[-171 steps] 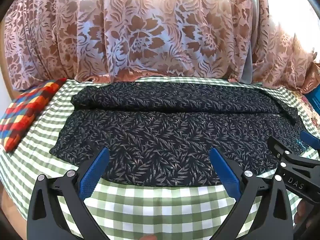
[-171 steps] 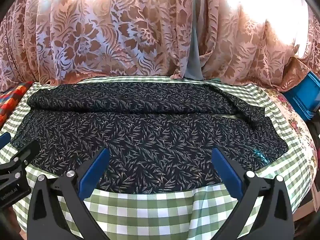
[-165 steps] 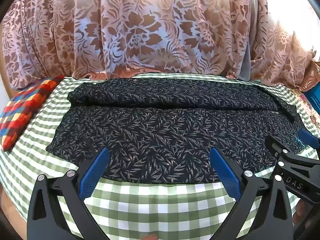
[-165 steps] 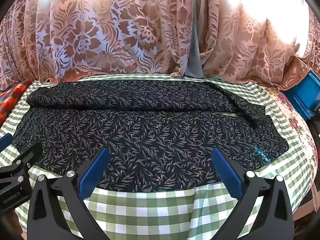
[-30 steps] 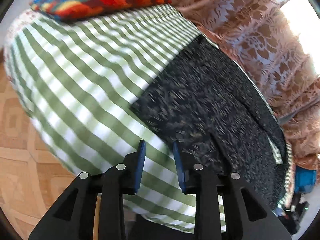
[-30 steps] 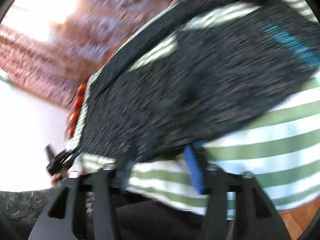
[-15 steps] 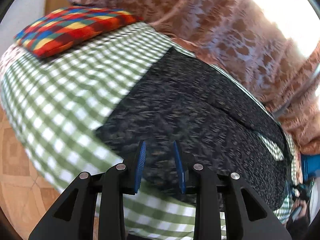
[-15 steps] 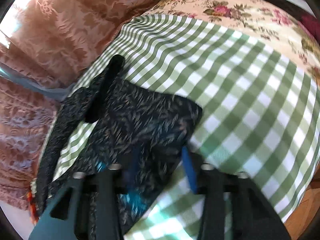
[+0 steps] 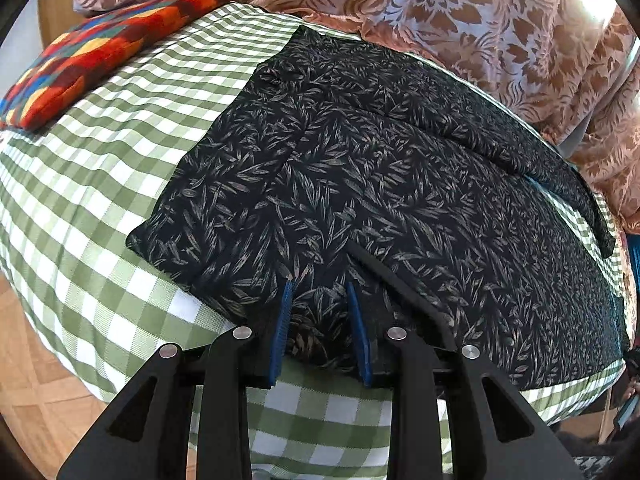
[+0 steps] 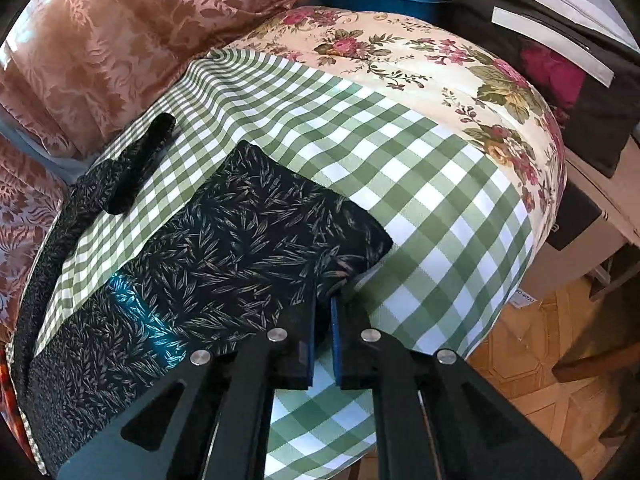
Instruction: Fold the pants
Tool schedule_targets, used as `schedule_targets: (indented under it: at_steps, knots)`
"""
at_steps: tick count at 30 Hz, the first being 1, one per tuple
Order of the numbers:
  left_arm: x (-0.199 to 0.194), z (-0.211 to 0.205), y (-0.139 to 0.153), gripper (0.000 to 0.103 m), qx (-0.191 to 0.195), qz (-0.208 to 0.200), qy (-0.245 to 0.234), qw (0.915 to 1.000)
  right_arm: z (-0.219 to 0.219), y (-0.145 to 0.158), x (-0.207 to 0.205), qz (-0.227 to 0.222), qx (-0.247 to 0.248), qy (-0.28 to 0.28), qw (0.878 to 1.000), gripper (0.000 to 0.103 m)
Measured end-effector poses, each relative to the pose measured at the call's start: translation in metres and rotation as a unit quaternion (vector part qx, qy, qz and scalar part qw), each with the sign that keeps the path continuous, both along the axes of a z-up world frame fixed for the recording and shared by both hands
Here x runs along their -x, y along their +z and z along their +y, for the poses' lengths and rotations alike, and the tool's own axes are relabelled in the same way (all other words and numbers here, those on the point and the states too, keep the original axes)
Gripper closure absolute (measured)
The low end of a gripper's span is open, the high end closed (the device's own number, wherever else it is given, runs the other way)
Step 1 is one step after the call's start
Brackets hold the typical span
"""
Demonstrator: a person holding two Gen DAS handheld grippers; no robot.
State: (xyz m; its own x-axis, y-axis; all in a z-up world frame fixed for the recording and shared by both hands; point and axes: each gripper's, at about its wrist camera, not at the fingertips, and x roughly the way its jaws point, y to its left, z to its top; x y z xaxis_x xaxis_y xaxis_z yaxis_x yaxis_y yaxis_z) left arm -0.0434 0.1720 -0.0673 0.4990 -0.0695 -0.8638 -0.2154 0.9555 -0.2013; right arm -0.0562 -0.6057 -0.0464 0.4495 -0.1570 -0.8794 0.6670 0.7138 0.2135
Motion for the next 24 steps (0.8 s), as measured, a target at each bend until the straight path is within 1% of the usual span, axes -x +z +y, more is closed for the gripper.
schedule_targets:
  at_steps: [1,2,3,5,7,8,9,10,12,13,15,16,17,18,19,20,21,24]
  knots:
    - [0.001,0.002,0.0,0.076,0.005,0.003,0.001,1.0,-0.001,0.002,-0.001,0.003,0.002,-0.006,1.0,0.075]
    - [0.002,0.004,0.0,0.076,0.009,0.005,0.002,0.9999,0.0,0.006,-0.004,0.005,0.013,-0.011,1.0,0.067]
    - [0.006,0.007,0.0,0.076,0.012,0.007,0.002,0.9999,0.001,0.017,-0.003,0.0,0.04,-0.016,0.999,0.053]
    - [0.011,0.008,0.003,0.076,0.008,0.011,0.001,0.9999,0.012,0.035,-0.008,-0.017,0.08,-0.014,0.997,0.049]
    - [0.015,0.012,0.009,0.076,0.012,0.01,-0.001,0.9999,0.026,0.045,-0.016,-0.038,0.088,0.003,0.995,0.038]
    - [0.015,0.014,0.013,0.076,0.018,0.005,0.001,0.9998,0.043,0.049,-0.028,-0.052,0.08,0.033,0.995,0.036]
    - [0.013,0.019,0.021,0.076,0.028,-0.006,0.007,0.9996,0.055,0.05,-0.037,-0.06,0.072,0.054,0.994,0.036]
    - [0.011,0.027,0.03,0.076,0.038,-0.019,0.015,0.999,0.076,0.049,-0.05,-0.07,0.062,0.086,0.992,0.035]
    - [0.003,0.037,0.043,0.076,0.06,-0.037,0.024,0.9972,0.11,0.044,-0.071,-0.084,0.036,0.139,0.986,0.034]
    - [-0.002,0.043,0.049,0.076,0.072,-0.046,0.03,0.9959,0.131,0.04,-0.083,-0.088,0.02,0.17,0.981,0.034]
    - [-0.017,0.053,0.064,0.061,0.088,-0.064,0.042,0.9932,0.177,0.031,-0.105,-0.093,-0.007,0.233,0.968,0.034]
    - [-0.025,0.057,0.069,0.049,0.091,-0.073,0.045,0.9921,0.198,0.026,-0.113,-0.094,-0.019,0.259,0.961,0.034]
    - [-0.033,0.06,0.075,0.047,0.09,-0.08,0.05,0.9915,0.217,0.022,-0.119,-0.095,-0.028,0.281,0.955,0.034]
    - [-0.048,0.063,0.08,0.047,0.084,-0.083,0.052,0.9916,0.239,0.017,-0.125,-0.097,-0.043,0.306,0.946,0.034]
    - [-0.061,0.066,0.08,0.047,0.079,-0.082,0.052,0.9921,0.257,0.013,-0.132,-0.1,-0.059,0.328,0.938,0.034]
    - [-0.08,0.07,0.081,0.047,0.072,-0.079,0.052,0.9929,0.269,0.01,-0.135,-0.102,-0.067,0.34,0.932,0.034]
    - [-0.094,0.074,0.081,0.047,0.069,-0.076,0.052,0.9934,0.286,0.008,-0.14,-0.108,-0.076,0.36,0.923,0.034]
    - [-0.139,0.088,0.074,0.047,0.068,-0.06,0.05,0.9946,0.314,0.002,-0.146,-0.112,-0.1,0.398,0.905,0.034]
